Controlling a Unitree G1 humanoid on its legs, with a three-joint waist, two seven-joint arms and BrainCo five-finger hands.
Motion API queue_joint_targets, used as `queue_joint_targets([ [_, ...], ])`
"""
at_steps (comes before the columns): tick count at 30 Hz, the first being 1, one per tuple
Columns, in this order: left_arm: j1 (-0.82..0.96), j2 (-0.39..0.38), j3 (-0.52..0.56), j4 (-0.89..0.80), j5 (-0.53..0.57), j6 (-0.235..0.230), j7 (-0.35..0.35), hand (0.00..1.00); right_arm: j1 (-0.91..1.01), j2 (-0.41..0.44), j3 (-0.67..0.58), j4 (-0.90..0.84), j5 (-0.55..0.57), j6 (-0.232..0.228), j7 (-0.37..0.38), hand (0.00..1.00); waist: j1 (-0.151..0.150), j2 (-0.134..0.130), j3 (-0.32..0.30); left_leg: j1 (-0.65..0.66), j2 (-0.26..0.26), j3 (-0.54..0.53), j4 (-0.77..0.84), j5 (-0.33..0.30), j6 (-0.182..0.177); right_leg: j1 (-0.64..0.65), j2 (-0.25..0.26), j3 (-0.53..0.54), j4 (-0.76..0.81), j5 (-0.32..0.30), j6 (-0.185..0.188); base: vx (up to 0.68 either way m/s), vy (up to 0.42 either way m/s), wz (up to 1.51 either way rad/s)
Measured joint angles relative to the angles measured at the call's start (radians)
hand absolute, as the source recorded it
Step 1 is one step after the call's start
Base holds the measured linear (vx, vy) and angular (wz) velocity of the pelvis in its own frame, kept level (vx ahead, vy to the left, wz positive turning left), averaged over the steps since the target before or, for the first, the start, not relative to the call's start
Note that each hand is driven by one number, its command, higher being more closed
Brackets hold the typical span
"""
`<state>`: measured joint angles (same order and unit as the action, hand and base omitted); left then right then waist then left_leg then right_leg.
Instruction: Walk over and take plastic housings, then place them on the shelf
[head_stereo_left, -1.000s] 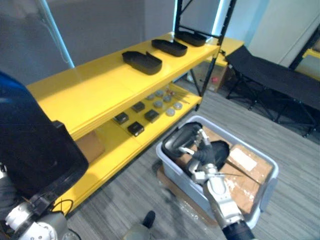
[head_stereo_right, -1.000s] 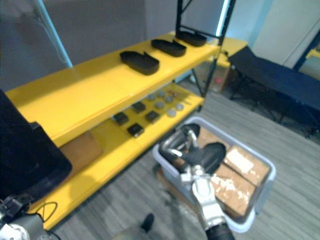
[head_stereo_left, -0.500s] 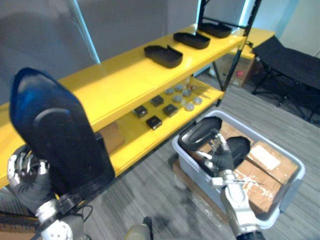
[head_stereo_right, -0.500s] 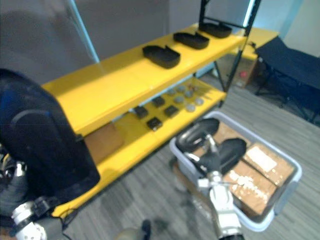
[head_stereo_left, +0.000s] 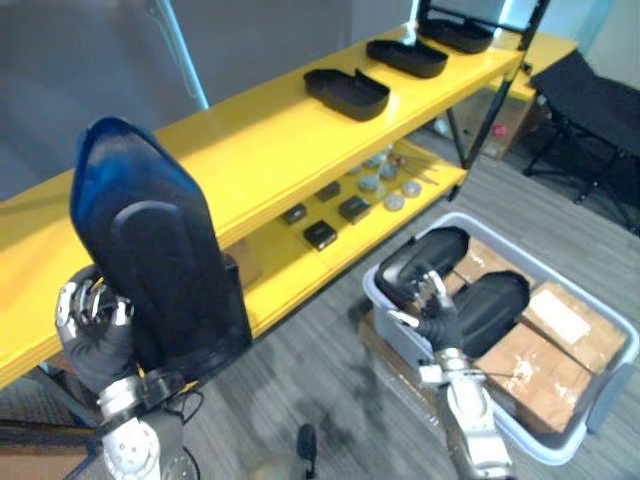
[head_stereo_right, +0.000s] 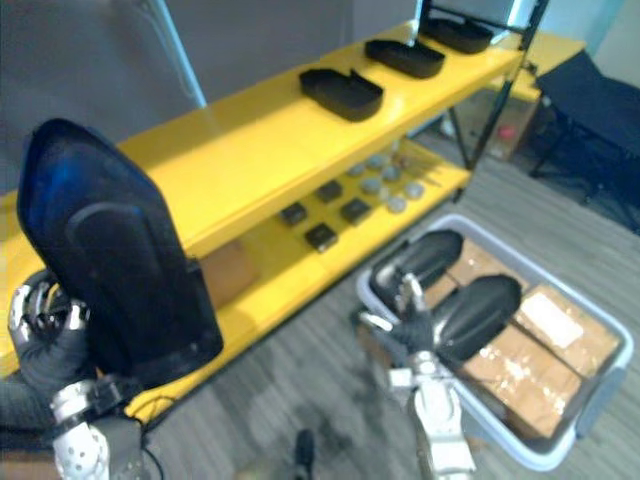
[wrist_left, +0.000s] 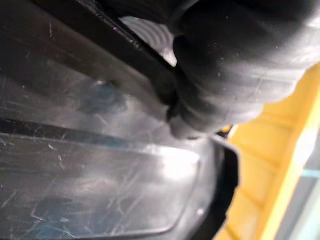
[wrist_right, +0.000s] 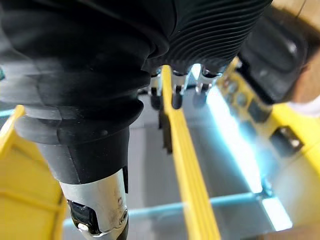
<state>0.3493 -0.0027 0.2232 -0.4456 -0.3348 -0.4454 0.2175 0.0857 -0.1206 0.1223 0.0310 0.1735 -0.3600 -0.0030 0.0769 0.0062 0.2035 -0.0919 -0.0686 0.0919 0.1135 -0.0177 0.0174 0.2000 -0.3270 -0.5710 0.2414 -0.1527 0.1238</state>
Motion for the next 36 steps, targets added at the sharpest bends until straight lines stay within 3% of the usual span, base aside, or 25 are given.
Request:
queue_joint_targets([
  [2,-0.003,-0.001,0.0,-0.007,0.022,-0.001,-0.003,1.0,-0.006,-0.001,-0.002,0.001,0.0,-0.022,-0.006,0.0,0.002,-0.005,0.005,0.005,-0.012,-0.006,0.004,-0.015,0.009,0.001,-0.022,-0.001,0.063,-0.013,-0.007,-0.02,-0.001,0.29],
  [3,-0.01,0.003,0.0,-0.007,0.044,-0.002,-0.005,1.0,-0.004,-0.005,-0.004,0.001,0.0,-0.031,-0.022,0.0,-0.005,-0.007,0.006,0.009,-0.015,-0.026,0.005,-0.015,0.01,-0.038,-0.05,0.018,0.18,-0.007,-0.032,0.0,0.03,0.59],
  [4,-0.022,0.018,0.0,-0.007,0.065,-0.002,-0.005,1.0,0.0,-0.005,-0.006,0.002,0.0,-0.037,-0.032,0.0,-0.011,-0.002,0.008,0.024,-0.014,-0.032,0.0,-0.015,0.01,-0.087,-0.068,0.082,0.307,0.021,-0.115,0.02,0.042,0.65],
  [5,-0.027,0.031,0.0,-0.007,0.073,-0.002,-0.005,1.0,0.001,-0.004,-0.013,0.002,0.0,-0.039,-0.037,0.0,-0.014,-0.005,0.011,0.031,-0.014,-0.034,-0.001,-0.017,0.013,-0.112,-0.068,0.12,0.363,0.048,-0.16,0.06,0.068,0.65],
  [6,-0.038,0.059,0.002,-0.013,0.09,-0.002,-0.002,1.0,0.004,-0.004,-0.03,0.002,-0.001,-0.049,-0.04,0.0,-0.027,-0.004,0.013,0.056,-0.01,-0.066,-0.003,-0.021,0.023,-0.166,-0.059,0.207,0.475,0.132,-0.22,0.1,0.028,0.77],
  [7,-0.055,0.089,0.003,-0.014,0.107,-0.005,-0.001,1.0,0.015,0.01,-0.047,-0.003,-0.001,-0.065,-0.039,0.0,-0.039,0.007,0.012,0.056,-0.001,-0.122,-0.001,-0.023,0.039,-0.205,-0.001,0.288,0.502,0.018,-0.153,0.09,0.014,0.88],
  [9,-0.119,0.114,0.003,-0.006,0.106,-0.004,-0.004,1.0,0.024,0.014,-0.08,-0.025,-0.001,-0.079,-0.033,0.0,-0.049,0.0,0.013,0.051,0.013,-0.196,-0.005,-0.019,0.045,-0.243,0.104,0.35,0.393,-0.091,-0.13,0.08,-0.039,0.99],
  [11,-0.191,0.123,0.007,0.041,0.088,0.0,-0.006,1.0,0.011,0.01,-0.134,-0.028,0.0,-0.081,-0.019,0.0,-0.049,0.001,0.014,0.045,0.016,-0.241,-0.002,-0.02,0.045,-0.303,0.176,0.413,0.239,-0.089,-0.117,0.09,-0.047,0.76],
  [13,-0.213,0.13,0.011,0.079,0.059,0.011,-0.001,1.0,0.005,0.001,-0.157,-0.028,0.013,-0.087,-0.003,0.0,-0.063,0.007,0.017,0.053,0.016,-0.28,0.0,-0.028,0.041,-0.342,0.214,0.487,0.101,-0.052,-0.071,0.1,-0.074,0.61],
  [15,-0.204,0.131,0.0,0.094,0.057,0.016,-0.001,1.0,0.019,-0.002,-0.16,-0.046,0.029,-0.094,0.01,0.0,-0.073,0.006,0.013,0.06,0.009,-0.332,0.004,-0.045,0.02,-0.337,0.233,0.551,0.023,-0.022,-0.045,0.12,-0.157,0.82],
  [17,-0.189,0.13,-0.013,0.082,0.057,0.015,-0.003,1.0,0.031,-0.001,-0.156,-0.124,0.05,-0.095,0.041,0.0,-0.074,-0.028,-0.007,0.056,-0.013,-0.382,-0.002,-0.061,0.001,-0.314,0.227,0.582,-0.036,-0.005,-0.048,0.22,-0.27,0.96],
  [18,-0.18,0.126,-0.013,0.078,0.057,0.015,-0.004,1.0,0.028,-0.002,-0.156,-0.142,0.05,-0.096,0.051,0.0,-0.069,-0.046,-0.016,0.057,-0.016,-0.379,-0.002,-0.069,-0.006,-0.299,0.221,0.577,-0.056,0.025,-0.041,0.23,-0.283,0.82],
  [19,-0.155,0.105,-0.018,0.07,0.056,0.016,-0.005,1.0,0.02,-0.005,-0.158,-0.158,0.05,-0.097,0.068,0.0,-0.064,-0.044,-0.021,0.061,0.0,-0.363,0.0,-0.085,-0.012,-0.288,0.216,0.54,-0.061,0.091,-0.037,0.24,-0.277,0.82],
  [21,-0.12,0.078,-0.043,0.07,0.045,0.018,-0.014,1.0,0.026,-0.012,-0.16,-0.16,0.066,-0.094,0.074,0.0,-0.07,-0.008,-0.037,0.056,0.062,-0.291,0.0,-0.083,-0.03,-0.252,0.225,0.455,-0.068,0.093,-0.053,0.26,-0.24,1.0],
  [22,-0.117,0.056,-0.056,0.07,0.035,0.019,-0.037,1.0,0.026,-0.021,-0.17,-0.158,0.072,-0.091,0.073,0.0,-0.073,0.014,-0.043,0.055,0.097,-0.228,-0.005,-0.065,-0.059,-0.224,0.234,0.414,-0.084,0.092,-0.055,0.27,-0.166,1.04],
  [24,-0.116,0.035,-0.078,0.06,0.029,0.019,-0.059,1.0,0.025,-0.029,-0.185,-0.154,0.072,-0.087,0.065,0.0,-0.068,0.034,-0.052,0.075,0.122,-0.157,-0.042,-0.042,-0.088,-0.184,0.244,0.374,-0.098,0.092,-0.055,0.24,-0.094,0.88],
  [26,-0.115,0.033,-0.088,0.044,0.028,0.018,-0.075,1.0,0.022,-0.027,-0.196,-0.148,0.071,-0.088,0.057,0.0,-0.065,0.041,-0.056,0.115,0.13,-0.133,-0.086,-0.023,-0.086,-0.154,0.249,0.376,-0.098,0.091,-0.056,0.15,0.012,0.48],
  [31,-0.112,0.035,-0.088,0.033,0.025,0.015,-0.083,1.0,0.02,0.045,-0.187,-0.138,0.065,-0.086,-0.002,0.0,-0.056,0.005,-0.062,0.146,0.121,-0.1,-0.109,-0.021,-0.087,-0.142,0.239,0.404,-0.101,0.088,-0.06,0.09,0.047,-0.02],
  [36,-0.113,0.037,-0.094,0.033,0.017,0.015,-0.104,1.0,0.067,0.08,-0.178,-0.138,0.065,-0.085,-0.038,0.0,-0.067,-0.012,-0.074,0.186,0.119,-0.041,-0.144,-0.022,-0.088,-0.13,0.239,0.443,-0.135,0.087,-0.06,-0.01,0.011,-0.38],
])
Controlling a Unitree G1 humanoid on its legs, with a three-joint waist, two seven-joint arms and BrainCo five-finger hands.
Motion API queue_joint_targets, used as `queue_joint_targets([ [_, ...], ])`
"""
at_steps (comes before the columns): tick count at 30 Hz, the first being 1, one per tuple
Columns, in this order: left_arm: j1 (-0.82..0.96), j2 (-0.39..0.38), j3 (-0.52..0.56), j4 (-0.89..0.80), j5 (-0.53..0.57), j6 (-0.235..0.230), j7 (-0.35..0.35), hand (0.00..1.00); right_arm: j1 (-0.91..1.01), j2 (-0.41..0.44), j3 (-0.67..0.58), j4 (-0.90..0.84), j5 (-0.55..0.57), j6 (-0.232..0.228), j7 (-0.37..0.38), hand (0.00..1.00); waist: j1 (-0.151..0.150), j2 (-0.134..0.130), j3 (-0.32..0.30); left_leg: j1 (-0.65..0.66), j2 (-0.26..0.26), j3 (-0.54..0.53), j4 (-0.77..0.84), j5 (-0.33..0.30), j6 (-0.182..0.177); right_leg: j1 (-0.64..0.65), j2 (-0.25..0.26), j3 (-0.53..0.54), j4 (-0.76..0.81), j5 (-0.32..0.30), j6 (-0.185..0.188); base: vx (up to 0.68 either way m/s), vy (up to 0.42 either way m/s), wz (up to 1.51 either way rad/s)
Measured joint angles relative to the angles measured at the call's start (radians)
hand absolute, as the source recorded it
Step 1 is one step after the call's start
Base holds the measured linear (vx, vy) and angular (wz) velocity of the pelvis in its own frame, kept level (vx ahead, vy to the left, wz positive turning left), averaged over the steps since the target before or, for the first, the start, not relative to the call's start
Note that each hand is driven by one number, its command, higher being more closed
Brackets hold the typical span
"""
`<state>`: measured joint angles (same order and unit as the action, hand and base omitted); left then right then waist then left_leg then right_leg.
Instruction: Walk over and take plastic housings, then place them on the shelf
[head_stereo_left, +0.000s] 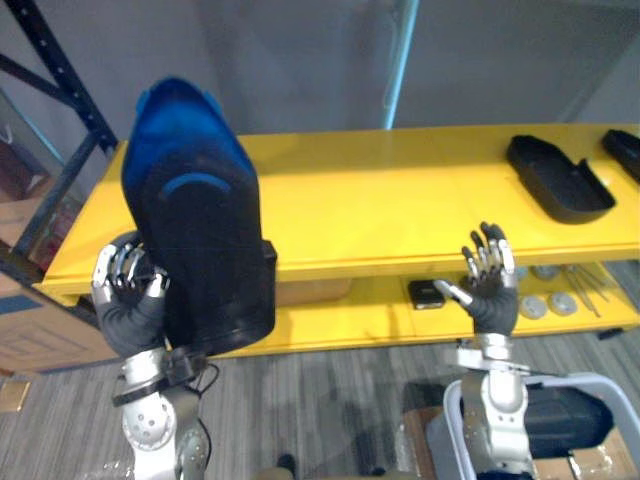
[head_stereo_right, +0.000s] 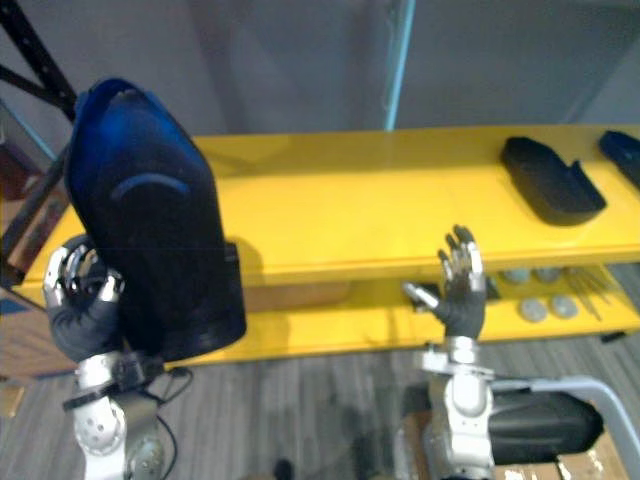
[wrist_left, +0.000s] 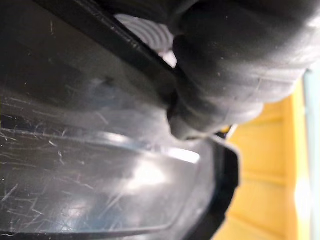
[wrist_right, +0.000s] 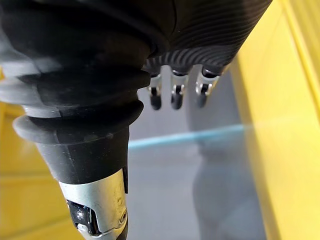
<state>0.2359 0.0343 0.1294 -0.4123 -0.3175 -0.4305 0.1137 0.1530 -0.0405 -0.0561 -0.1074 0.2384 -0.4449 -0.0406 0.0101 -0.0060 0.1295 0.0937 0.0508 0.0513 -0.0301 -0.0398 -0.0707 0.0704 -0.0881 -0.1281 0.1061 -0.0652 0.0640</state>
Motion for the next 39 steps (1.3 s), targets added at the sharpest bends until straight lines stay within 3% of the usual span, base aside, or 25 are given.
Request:
queue_joint_targets([
  [6,-0.001,-0.002,-0.034,0.001,0.0,0.0,-0.01,1.0,0.051,0.012,0.028,0.016,-0.019,0.001,-0.027,0.0,-0.031,0.004,-0.001,0.03,0.012,0.101,-0.011,-0.01,0.003,-0.002,0.012,0.037,-0.037,-0.001,0.006,-0.08,-0.031,-0.41],
  [9,-0.005,-0.001,-0.037,0.002,-0.012,-0.007,-0.004,1.0,0.078,0.012,0.025,0.016,-0.026,-0.002,-0.031,0.0,-0.035,0.007,-0.013,0.008,0.037,0.135,0.038,-0.051,-0.008,-0.013,0.022,0.023,-0.049,-0.003,-0.001,-0.05,-0.044,-0.39],
  [12,-0.017,-0.001,-0.054,0.032,-0.02,-0.017,0.043,1.0,0.092,0.003,0.017,0.021,-0.028,-0.013,-0.034,0.0,-0.054,0.024,-0.014,-0.044,0.078,0.146,0.189,-0.116,-0.014,-0.04,0.041,0.025,0.026,-0.037,-0.02,0.04,-0.08,-0.13],
  [14,-0.041,0.001,-0.051,0.076,-0.02,-0.018,0.072,1.0,0.098,0.001,0.016,0.043,-0.027,-0.021,-0.023,0.0,-0.057,0.021,-0.01,-0.077,0.088,0.162,0.312,-0.117,-0.011,-0.052,0.033,0.035,0.085,-0.084,-0.028,0.03,-0.085,-0.17],
  [15,-0.046,-0.002,-0.038,0.092,-0.023,-0.018,0.085,1.0,0.098,-0.001,0.016,0.056,-0.027,-0.021,-0.009,0.0,-0.056,0.021,-0.007,-0.126,0.109,0.179,0.46,-0.116,-0.005,-0.048,0.033,0.049,0.114,-0.104,-0.039,0.06,-0.118,-0.28],
  [18,-0.057,-0.003,-0.002,0.12,-0.04,-0.026,0.088,1.0,0.104,-0.018,-0.025,0.056,-0.029,-0.049,0.03,0.0,-0.065,0.051,0.025,-0.235,0.18,0.177,0.777,-0.032,0.096,0.008,0.052,0.072,0.132,-0.133,-0.066,0.09,-0.093,-0.25],
  [19,-0.057,-0.003,0.011,0.129,-0.04,-0.031,0.081,1.0,0.102,-0.032,-0.036,0.056,-0.034,-0.062,0.041,0.0,-0.065,0.056,0.024,-0.263,0.189,0.173,0.83,-0.013,0.089,0.023,0.052,0.081,0.128,-0.138,-0.074,0.11,-0.057,-0.23],
  [21,-0.059,-0.003,0.014,0.131,-0.04,-0.053,0.067,1.0,0.099,-0.047,-0.05,0.055,-0.044,-0.082,0.04,0.0,-0.07,0.058,0.023,-0.266,0.175,0.171,0.773,-0.055,0.07,0.035,0.043,0.094,0.126,-0.14,-0.078,0.14,-0.04,-0.24],
  [22,-0.06,-0.003,0.015,0.13,-0.04,-0.073,0.05,1.0,0.093,-0.064,-0.048,0.051,-0.05,-0.091,0.037,0.0,-0.071,0.054,0.023,-0.265,0.138,0.15,0.647,-0.087,0.048,0.035,0.03,0.12,0.123,-0.138,-0.075,0.19,-0.011,-0.32],
  [24,-0.059,-0.003,0.02,0.129,-0.055,-0.083,0.031,1.0,0.072,-0.065,-0.039,0.05,-0.058,-0.091,0.034,0.0,-0.065,0.049,0.024,-0.25,0.099,0.118,0.461,-0.084,0.03,0.038,0.02,0.155,0.118,-0.137,-0.072,0.21,0.057,-0.59],
  [25,-0.058,-0.003,0.023,0.124,-0.075,-0.089,0.02,1.0,0.047,-0.075,-0.025,0.051,-0.058,-0.091,0.028,0.0,-0.06,0.05,0.023,-0.236,0.077,0.081,0.278,-0.06,-0.007,0.041,0.017,0.189,0.107,-0.134,-0.067,0.21,0.115,-0.76],
  [27,-0.059,-0.004,0.024,0.119,-0.078,-0.095,0.014,1.0,0.035,-0.083,-0.018,0.054,-0.059,-0.091,0.017,0.0,-0.052,0.052,0.023,-0.212,0.07,0.038,0.158,-0.041,-0.035,0.06,0.018,0.222,0.102,-0.14,-0.055,0.21,0.153,-0.8],
  [30,-0.057,0.0,0.031,0.119,-0.079,-0.095,0.007,1.0,0.031,-0.108,-0.005,0.064,-0.06,-0.094,-0.006,0.0,-0.05,0.069,0.011,-0.18,0.066,0.007,0.183,0.039,-0.026,0.092,0.019,0.295,0.113,-0.19,-0.004,0.24,0.313,-0.94],
  [32,-0.067,0.007,0.063,0.119,-0.079,-0.084,0.016,1.0,0.041,-0.084,0.036,0.082,-0.051,-0.096,-0.021,0.0,-0.056,0.007,-0.014,-0.159,0.018,0.066,0.196,0.018,-0.017,0.09,-0.05,0.287,0.107,-0.206,0.015,0.18,0.259,-0.7],
  [33,-0.074,0.013,0.071,0.119,-0.085,-0.079,0.017,1.0,0.041,-0.073,0.048,0.082,-0.038,-0.096,-0.02,0.0,-0.055,-0.002,-0.02,-0.154,0.011,0.083,0.183,0.018,-0.015,0.08,-0.066,0.268,0.106,-0.202,0.021,0.14,0.143,-0.68],
  [34,-0.087,0.035,0.086,0.119,-0.106,-0.053,0.024,1.0,0.036,-0.048,0.07,0.082,-0.032,-0.096,-0.013,0.0,-0.053,-0.024,-0.033,-0.143,0.007,0.118,0.166,0.025,0.001,0.064,-0.085,0.211,0.097,-0.178,0.046,0.1,0.078,-0.57],
  [39,-0.18,0.045,0.114,0.138,-0.124,0.039,0.085,1.0,0.03,-0.024,0.109,0.083,-0.05,-0.056,0.003,0.0,-0.056,-0.029,-0.037,-0.151,0.006,0.153,0.157,0.025,0.005,0.069,-0.098,0.142,-0.01,-0.072,0.069,0.09,0.066,-0.35],
])
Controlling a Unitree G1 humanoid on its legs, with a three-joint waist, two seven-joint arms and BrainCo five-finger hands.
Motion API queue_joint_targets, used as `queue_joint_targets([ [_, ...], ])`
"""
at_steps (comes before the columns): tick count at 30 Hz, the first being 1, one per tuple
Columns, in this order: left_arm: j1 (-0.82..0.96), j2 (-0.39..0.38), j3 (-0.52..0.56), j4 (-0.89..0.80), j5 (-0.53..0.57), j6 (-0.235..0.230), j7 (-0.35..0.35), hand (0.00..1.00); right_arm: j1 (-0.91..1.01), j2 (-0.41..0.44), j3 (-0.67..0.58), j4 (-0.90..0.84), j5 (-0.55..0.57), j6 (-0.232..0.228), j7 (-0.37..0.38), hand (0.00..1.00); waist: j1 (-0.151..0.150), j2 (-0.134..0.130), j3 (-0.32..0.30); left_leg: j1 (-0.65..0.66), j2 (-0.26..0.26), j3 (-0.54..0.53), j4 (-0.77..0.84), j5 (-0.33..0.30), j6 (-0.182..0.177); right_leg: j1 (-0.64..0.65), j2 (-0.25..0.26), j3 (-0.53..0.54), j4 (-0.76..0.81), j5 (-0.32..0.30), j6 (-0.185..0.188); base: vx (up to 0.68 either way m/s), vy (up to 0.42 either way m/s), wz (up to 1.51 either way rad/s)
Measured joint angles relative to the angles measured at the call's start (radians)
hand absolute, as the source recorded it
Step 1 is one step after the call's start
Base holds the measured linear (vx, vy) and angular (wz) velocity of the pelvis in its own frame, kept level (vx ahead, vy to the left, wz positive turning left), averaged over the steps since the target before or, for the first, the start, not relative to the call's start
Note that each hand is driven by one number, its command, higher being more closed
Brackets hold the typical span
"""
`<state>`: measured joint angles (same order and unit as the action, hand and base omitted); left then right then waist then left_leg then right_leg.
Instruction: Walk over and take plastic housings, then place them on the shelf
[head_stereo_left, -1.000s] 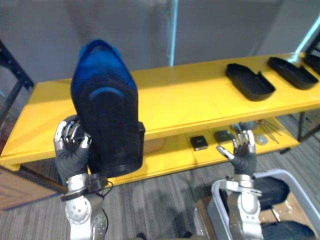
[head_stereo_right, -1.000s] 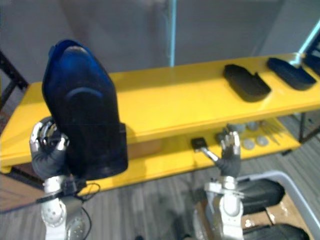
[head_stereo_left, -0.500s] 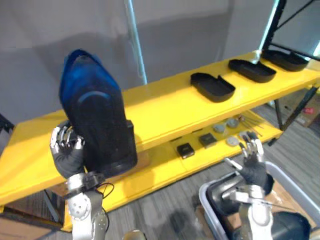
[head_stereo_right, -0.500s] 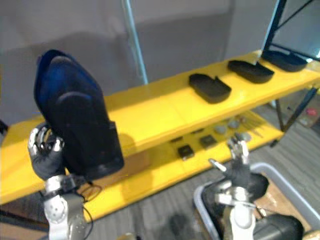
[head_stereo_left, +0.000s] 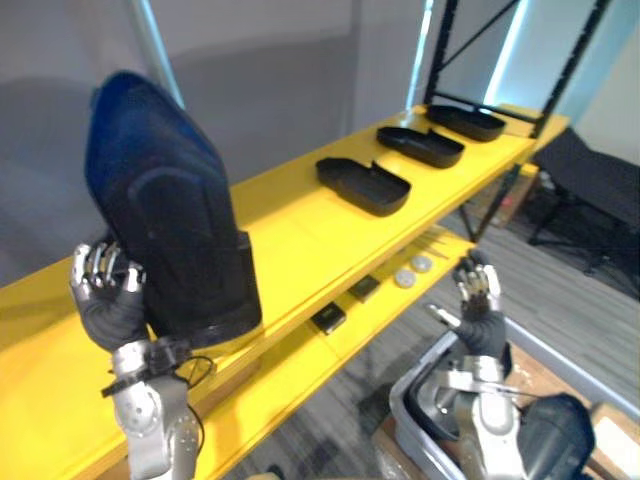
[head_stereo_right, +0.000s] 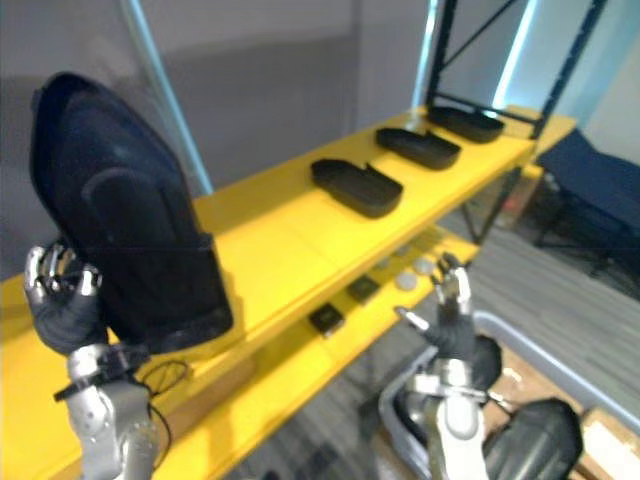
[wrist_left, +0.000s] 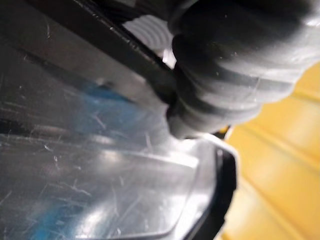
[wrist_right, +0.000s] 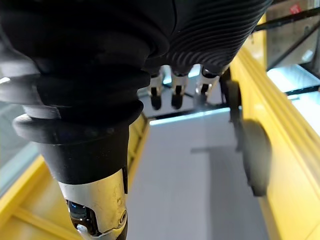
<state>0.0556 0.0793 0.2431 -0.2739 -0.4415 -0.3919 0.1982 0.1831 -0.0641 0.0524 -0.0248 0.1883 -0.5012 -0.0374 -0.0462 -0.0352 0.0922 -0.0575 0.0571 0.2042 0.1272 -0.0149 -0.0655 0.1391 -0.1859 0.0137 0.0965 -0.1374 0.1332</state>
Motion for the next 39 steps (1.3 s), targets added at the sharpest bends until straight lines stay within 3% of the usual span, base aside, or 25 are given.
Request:
queue_joint_targets([
  [4,-0.114,0.001,0.015,0.115,-0.034,0.072,0.071,1.0,-0.001,0.0,0.004,0.027,-0.011,0.049,0.0,0.0,-0.02,0.028,0.006,0.005,-0.014,0.002,-0.041,0.022,0.011,-0.002,-0.005,-0.043,-0.026,0.02,0.009,0.01,0.011,-0.01],
  [8,-0.175,0.033,0.018,0.188,-0.073,0.14,0.104,1.0,0.001,-0.007,0.017,0.033,-0.01,0.073,0.001,0.0,-0.026,0.03,0.005,0.027,-0.015,0.011,-0.1,0.058,0.004,-0.005,-0.001,-0.042,-0.047,0.022,0.011,-0.05,-0.019,-0.11],
  [12,-0.288,0.094,0.03,0.348,-0.145,0.221,0.119,1.0,0.001,-0.021,0.024,0.032,-0.01,0.099,0.022,0.0,-0.033,0.04,0.005,0.05,-0.011,0.017,-0.173,0.097,0.003,-0.019,0.01,-0.039,-0.057,0.036,0.004,-0.06,-0.01,-0.09],
  [13,-0.327,0.12,0.047,0.416,-0.161,0.25,0.135,1.0,0.001,-0.021,0.032,0.032,-0.008,0.116,0.028,0.0,-0.047,0.04,0.005,0.061,-0.011,0.022,-0.199,0.109,0.003,-0.023,0.011,-0.038,-0.058,0.038,0.005,-0.06,0.01,-0.08],
  [22,-0.54,0.271,0.058,0.741,-0.269,0.381,0.218,1.0,0.007,-0.05,0.092,0.032,-0.006,0.165,0.07,0.0,-0.077,0.038,0.008,0.06,-0.003,0.052,-0.207,0.122,-0.005,-0.05,0.015,-0.009,-0.069,0.042,0.009,-0.01,0.009,-0.1],
  [27,-0.615,0.275,0.056,0.843,-0.289,0.41,0.296,1.0,0.01,-0.068,0.104,0.032,-0.004,0.202,0.08,0.0,-0.097,0.036,0.011,0.058,-0.003,0.049,-0.207,0.123,-0.005,-0.051,0.014,-0.005,-0.069,0.045,0.011,0.04,-0.002,-0.06],
  [31,-0.657,0.277,0.056,0.906,-0.296,0.427,0.352,1.0,0.013,-0.083,0.13,0.03,0.013,0.205,0.081,0.0,-0.108,0.041,0.043,0.058,0.0,0.049,-0.207,0.123,-0.005,-0.058,0.016,-0.001,-0.063,0.045,0.01,-0.02,0.001,-0.02],
  [39,-0.699,0.338,0.059,0.977,-0.33,0.457,0.438,1.0,0.033,-0.092,0.171,-0.006,0.015,0.24,0.079,0.0,-0.128,0.038,0.079,0.05,-0.002,0.058,-0.207,0.123,-0.005,-0.09,0.015,0.019,-0.037,0.043,0.009,-0.02,0.008,-0.05],
])
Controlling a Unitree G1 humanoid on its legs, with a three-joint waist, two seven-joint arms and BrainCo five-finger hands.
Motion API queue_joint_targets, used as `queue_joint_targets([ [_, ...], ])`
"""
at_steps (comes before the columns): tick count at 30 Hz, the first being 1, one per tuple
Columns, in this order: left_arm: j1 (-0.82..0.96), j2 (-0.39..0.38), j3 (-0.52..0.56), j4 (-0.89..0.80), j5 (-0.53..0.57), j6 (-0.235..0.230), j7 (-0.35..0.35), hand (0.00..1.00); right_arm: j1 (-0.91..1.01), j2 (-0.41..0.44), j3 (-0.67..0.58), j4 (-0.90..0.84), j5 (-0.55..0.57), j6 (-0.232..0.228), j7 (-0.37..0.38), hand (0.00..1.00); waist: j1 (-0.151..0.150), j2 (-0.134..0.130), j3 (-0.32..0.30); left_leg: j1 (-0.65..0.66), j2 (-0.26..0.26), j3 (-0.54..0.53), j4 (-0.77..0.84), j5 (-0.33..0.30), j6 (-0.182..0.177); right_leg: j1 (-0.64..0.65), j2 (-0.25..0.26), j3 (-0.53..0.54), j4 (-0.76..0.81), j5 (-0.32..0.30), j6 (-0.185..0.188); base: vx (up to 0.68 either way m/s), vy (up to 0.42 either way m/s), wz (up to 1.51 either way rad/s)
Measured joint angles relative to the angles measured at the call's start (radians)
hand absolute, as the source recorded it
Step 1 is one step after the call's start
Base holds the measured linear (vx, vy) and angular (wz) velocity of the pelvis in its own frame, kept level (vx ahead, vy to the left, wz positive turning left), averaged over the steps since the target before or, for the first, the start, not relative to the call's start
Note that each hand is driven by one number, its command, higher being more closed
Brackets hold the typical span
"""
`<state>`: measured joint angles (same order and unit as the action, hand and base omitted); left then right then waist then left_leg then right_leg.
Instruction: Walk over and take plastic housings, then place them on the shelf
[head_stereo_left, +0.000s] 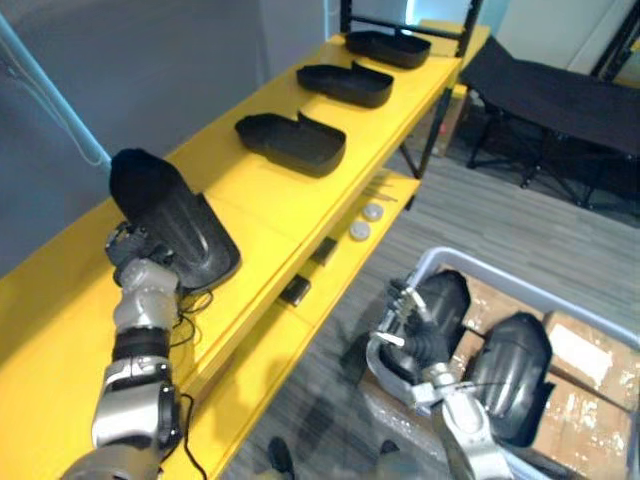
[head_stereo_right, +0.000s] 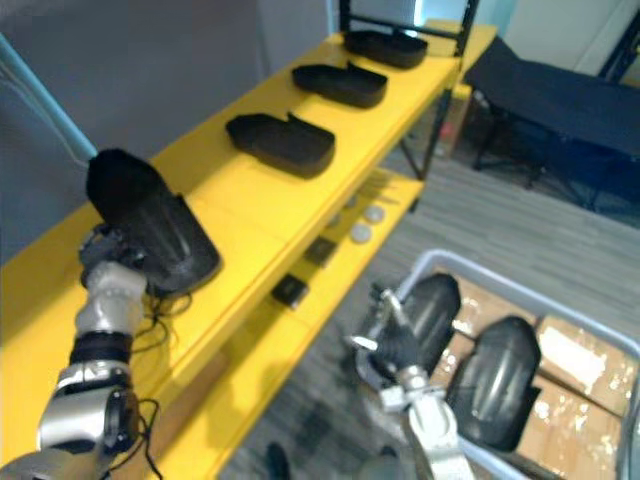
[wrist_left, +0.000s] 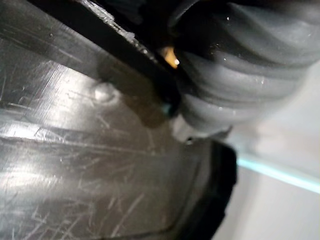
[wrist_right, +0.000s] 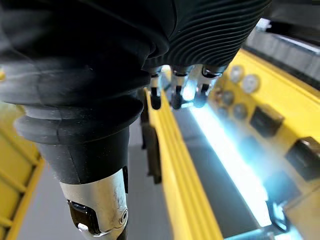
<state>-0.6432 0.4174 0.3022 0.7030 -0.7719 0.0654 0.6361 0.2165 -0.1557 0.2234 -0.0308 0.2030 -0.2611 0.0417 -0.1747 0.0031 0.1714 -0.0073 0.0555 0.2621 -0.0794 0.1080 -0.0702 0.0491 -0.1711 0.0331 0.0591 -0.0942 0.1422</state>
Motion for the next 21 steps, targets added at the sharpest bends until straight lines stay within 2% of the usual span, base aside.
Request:
queue_joint_targets([
  [4,-0.013,0.008,0.028,0.038,-0.005,0.0,0.059,1.0,0.007,-0.013,0.006,-0.003,0.001,0.0,-0.001,0.0,-0.003,0.002,0.015,-0.001,0.001,0.006,0.0,0.0,0.0,-0.014,0.0,0.007,0.017,-0.006,0.001,-0.01,0.006,-0.04],
  [11,-0.025,0.01,0.07,0.074,-0.015,0.001,0.069,1.0,0.019,-0.036,0.05,-0.004,0.002,0.0,-0.008,0.0,-0.006,0.01,0.029,-0.001,-0.001,0.002,0.001,0.0,0.0,-0.027,-0.001,0.006,0.052,-0.027,0.001,0.0,0.0,0.0],
  [12,-0.025,0.011,0.071,0.075,-0.016,0.001,0.068,0.0,0.019,-0.036,0.055,-0.004,0.002,0.0,-0.015,0.0,-0.006,0.011,0.031,-0.001,-0.001,0.001,0.001,0.0,0.0,-0.031,-0.001,0.006,0.056,-0.032,0.002,-0.01,-0.01,0.05],
  [15,-0.025,0.014,0.069,0.075,-0.017,0.001,0.057,0.0,0.017,-0.038,0.065,-0.004,0.019,0.0,-0.024,0.0,-0.006,0.011,0.042,0.0,-0.001,-0.005,0.004,0.0,0.0,-0.032,-0.002,-0.001,0.067,-0.042,-0.001,0.0,-0.009,0.05],
  [21,-0.026,0.069,0.035,0.102,-0.014,0.015,0.04,0.0,0.014,-0.039,0.072,-0.008,0.019,0.0,-0.046,0.0,-0.011,0.013,0.055,0.0,-0.002,-0.005,0.004,0.0,0.0,-0.03,-0.002,-0.002,0.072,-0.043,-0.001,0.0,0.0,0.0],
])
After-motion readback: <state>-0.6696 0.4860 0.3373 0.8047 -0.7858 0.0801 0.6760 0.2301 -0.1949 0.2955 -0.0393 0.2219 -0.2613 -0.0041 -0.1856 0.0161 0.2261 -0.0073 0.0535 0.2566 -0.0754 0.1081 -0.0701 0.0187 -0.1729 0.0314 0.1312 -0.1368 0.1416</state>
